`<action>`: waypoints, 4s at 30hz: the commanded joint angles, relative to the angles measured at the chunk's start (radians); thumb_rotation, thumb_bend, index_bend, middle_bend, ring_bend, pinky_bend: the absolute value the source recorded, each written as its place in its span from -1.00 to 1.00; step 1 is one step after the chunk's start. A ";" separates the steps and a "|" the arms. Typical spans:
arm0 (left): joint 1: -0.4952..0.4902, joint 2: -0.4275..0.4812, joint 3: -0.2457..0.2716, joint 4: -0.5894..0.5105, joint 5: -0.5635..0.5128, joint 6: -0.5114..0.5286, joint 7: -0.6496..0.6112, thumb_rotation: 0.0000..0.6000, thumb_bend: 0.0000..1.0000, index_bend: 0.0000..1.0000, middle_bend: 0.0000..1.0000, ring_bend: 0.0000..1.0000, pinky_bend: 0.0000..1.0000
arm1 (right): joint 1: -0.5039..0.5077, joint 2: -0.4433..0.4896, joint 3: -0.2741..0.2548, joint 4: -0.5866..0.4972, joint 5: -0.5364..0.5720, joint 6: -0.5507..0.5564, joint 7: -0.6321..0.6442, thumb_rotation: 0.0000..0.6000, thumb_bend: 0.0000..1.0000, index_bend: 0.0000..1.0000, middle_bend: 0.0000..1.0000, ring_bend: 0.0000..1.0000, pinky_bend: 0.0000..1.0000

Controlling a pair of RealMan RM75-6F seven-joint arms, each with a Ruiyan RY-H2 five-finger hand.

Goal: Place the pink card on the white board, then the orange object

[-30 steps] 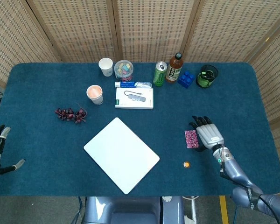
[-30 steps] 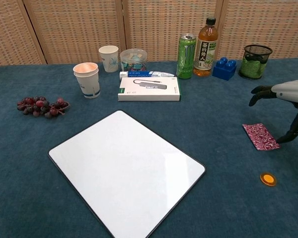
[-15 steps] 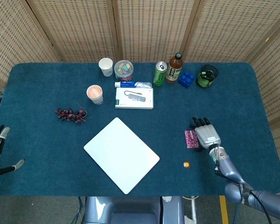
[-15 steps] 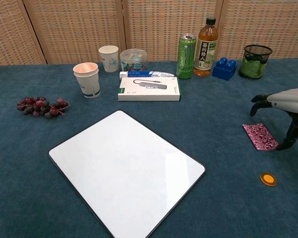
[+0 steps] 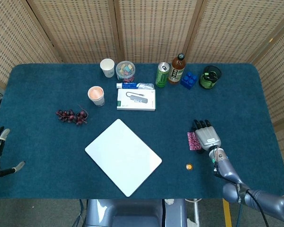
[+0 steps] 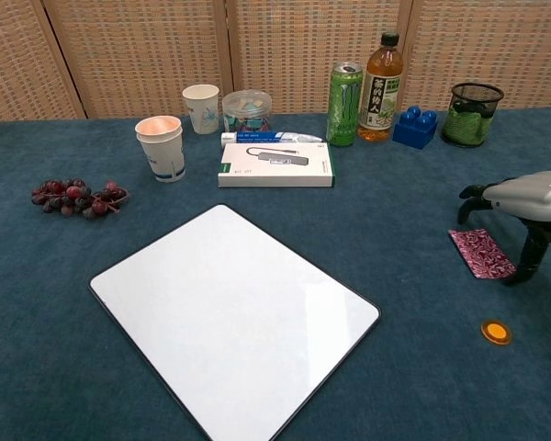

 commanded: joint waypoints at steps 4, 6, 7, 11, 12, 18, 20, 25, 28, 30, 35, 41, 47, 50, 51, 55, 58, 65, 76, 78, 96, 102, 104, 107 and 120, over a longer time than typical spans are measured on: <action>0.000 0.002 -0.002 -0.001 -0.002 -0.001 -0.004 0.69 -1.00 -1.00 -1.00 -1.00 -1.00 | 0.011 -0.012 -0.007 0.013 0.024 0.001 -0.007 1.00 -0.79 -0.39 -1.00 -1.00 -1.00; 0.000 0.002 -0.002 -0.001 -0.002 -0.003 -0.005 0.69 -1.00 -1.00 -1.00 -1.00 -1.00 | 0.014 -0.013 -0.010 0.015 0.033 0.001 -0.012 1.00 -0.74 -0.25 -1.00 -1.00 -1.00; 0.000 0.002 -0.001 -0.001 -0.002 -0.004 -0.005 0.69 -1.00 -1.00 -1.00 -1.00 -1.00 | 0.016 -0.013 -0.012 0.015 0.037 0.002 -0.015 1.00 -0.74 -0.21 -1.00 -1.00 -1.00; -0.001 0.003 -0.001 -0.001 -0.001 -0.006 -0.006 0.69 -1.00 -1.00 -1.00 -1.00 -1.00 | 0.019 -0.010 -0.013 0.010 0.046 0.005 -0.011 1.00 -0.71 -0.08 -1.00 -1.00 -1.00; -0.001 0.003 -0.001 -0.001 -0.001 -0.006 -0.007 0.69 -1.00 -1.00 -1.00 -1.00 -1.00 | 0.020 -0.008 -0.014 0.006 0.047 0.007 -0.010 1.00 -0.70 -0.06 -1.00 -1.00 -1.00; 0.000 0.006 -0.001 -0.003 0.000 -0.006 -0.013 0.68 -1.00 -1.00 -1.00 -1.00 -1.00 | 0.021 0.025 -0.012 -0.051 0.027 0.024 0.006 1.00 -0.69 -0.06 -1.00 -1.00 -1.00; 0.000 0.007 -0.001 -0.003 0.001 -0.005 -0.014 0.69 -1.00 -1.00 -1.00 -1.00 -1.00 | 0.025 0.042 -0.005 -0.086 0.018 0.034 0.011 1.00 -0.69 -0.06 -1.00 -1.00 -1.00; 0.002 0.009 -0.001 -0.003 0.001 -0.003 -0.020 0.68 -1.00 -1.00 -1.00 -1.00 -1.00 | 0.047 0.079 0.022 -0.184 0.014 0.059 0.003 1.00 -0.69 -0.06 -1.00 -1.00 -1.00; 0.002 0.011 -0.002 -0.003 0.001 -0.003 -0.025 0.68 -1.00 -1.00 -1.00 -1.00 -1.00 | 0.073 0.090 0.039 -0.245 0.037 0.078 -0.032 1.00 -0.69 -0.06 -1.00 -1.00 -1.00; 0.003 0.012 -0.002 -0.003 0.001 -0.002 -0.027 0.69 -1.00 -1.00 -1.00 -1.00 -1.00 | 0.096 0.087 0.050 -0.281 0.062 0.091 -0.064 1.00 -0.69 -0.06 -1.00 -1.00 -1.00; 0.001 0.013 -0.002 -0.002 0.001 -0.008 -0.030 0.69 -1.00 -1.00 -1.00 -1.00 -1.00 | 0.172 0.035 0.071 -0.358 0.159 0.136 -0.173 1.00 -0.69 -0.06 -1.00 -1.00 -1.00; 0.000 0.016 -0.006 0.002 -0.007 -0.013 -0.042 0.69 -1.00 -1.00 -1.00 -1.00 -1.00 | 0.290 -0.109 0.078 -0.412 0.275 0.244 -0.352 1.00 -0.69 -0.06 -1.00 -1.00 -1.00; -0.003 0.020 -0.006 0.008 -0.012 -0.025 -0.056 0.69 -1.00 -1.00 -1.00 -1.00 -1.00 | 0.354 -0.248 0.085 -0.393 0.358 0.336 -0.444 1.00 -0.70 -0.08 -1.00 -1.00 -1.00; -0.005 0.023 -0.005 0.010 -0.011 -0.030 -0.063 0.69 -1.00 -1.00 -1.00 -1.00 -1.00 | 0.376 -0.284 0.082 -0.387 0.385 0.369 -0.484 1.00 -0.92 -0.61 -1.00 -1.00 -1.00; -0.005 0.024 -0.005 0.010 -0.009 -0.029 -0.065 0.68 -1.00 -1.00 -1.00 -1.00 -1.00 | 0.382 -0.292 0.082 -0.388 0.397 0.378 -0.498 1.00 -0.99 -0.84 -1.00 -1.00 -1.00; -0.004 0.029 -0.005 0.011 -0.008 -0.029 -0.080 0.69 -1.00 -1.00 -1.00 -1.00 -1.00 | 0.389 -0.305 0.097 -0.403 0.416 0.409 -0.501 1.00 -1.00 -1.00 -1.00 -1.00 -1.00; -0.004 0.031 -0.003 0.012 -0.004 -0.030 -0.087 0.69 -1.00 -1.00 -1.00 -1.00 -1.00 | 0.380 -0.278 0.095 -0.429 0.409 0.428 -0.495 1.00 -1.00 -1.00 -1.00 -1.00 -1.00; -0.003 0.029 0.000 0.012 0.004 -0.024 -0.081 0.69 -1.00 -1.00 -1.00 -1.00 -1.00 | 0.345 -0.193 0.048 -0.475 0.357 0.424 -0.465 1.00 -1.00 -1.00 -1.00 -1.00 -1.00; -0.003 0.018 0.006 0.003 0.013 -0.019 -0.047 0.69 -1.00 -1.00 -1.00 -1.00 -1.00 | 0.171 0.063 -0.138 -0.445 0.039 0.305 -0.163 1.00 -1.00 -0.66 -1.00 -1.00 -1.00; -0.003 0.017 0.006 0.001 0.012 -0.019 -0.043 0.69 -1.00 -1.00 -1.00 -1.00 -1.00 | 0.138 0.112 -0.175 -0.437 -0.035 0.280 -0.096 1.00 -0.97 -0.50 -1.00 -1.00 -1.00; -0.002 0.009 0.012 -0.008 0.018 -0.016 -0.015 0.69 -1.00 -1.00 -1.00 -1.00 -1.00 | -0.052 0.176 -0.329 -0.293 -0.450 0.232 0.200 1.00 -0.59 -0.22 -1.00 -1.00 -1.00; 0.000 0.009 0.011 -0.008 0.016 -0.014 -0.016 0.69 -1.00 -1.00 -1.00 -1.00 -1.00 | -0.076 0.134 -0.302 -0.232 -0.478 0.230 0.217 1.00 -0.52 -0.22 -1.00 -1.00 -1.00; 0.000 0.009 0.010 -0.007 0.015 -0.014 -0.017 0.69 -1.00 -1.00 -1.00 -1.00 -1.00 | -0.081 0.124 -0.292 -0.219 -0.480 0.225 0.219 1.00 -0.49 -0.22 -1.00 -1.00 -1.00; -0.001 0.009 0.010 -0.005 0.013 -0.017 -0.019 0.69 -1.00 -1.00 -1.00 -1.00 -1.00 | -0.088 0.111 -0.276 -0.201 -0.483 0.218 0.223 1.00 -0.41 -0.22 -1.00 -1.00 -1.00; -0.002 0.007 0.011 -0.006 0.014 -0.018 -0.017 0.69 -1.00 -1.00 -1.00 -1.00 -1.00 | -0.115 0.085 -0.248 -0.165 -0.501 0.187 0.232 1.00 -0.38 -0.22 -1.00 -1.00 -1.00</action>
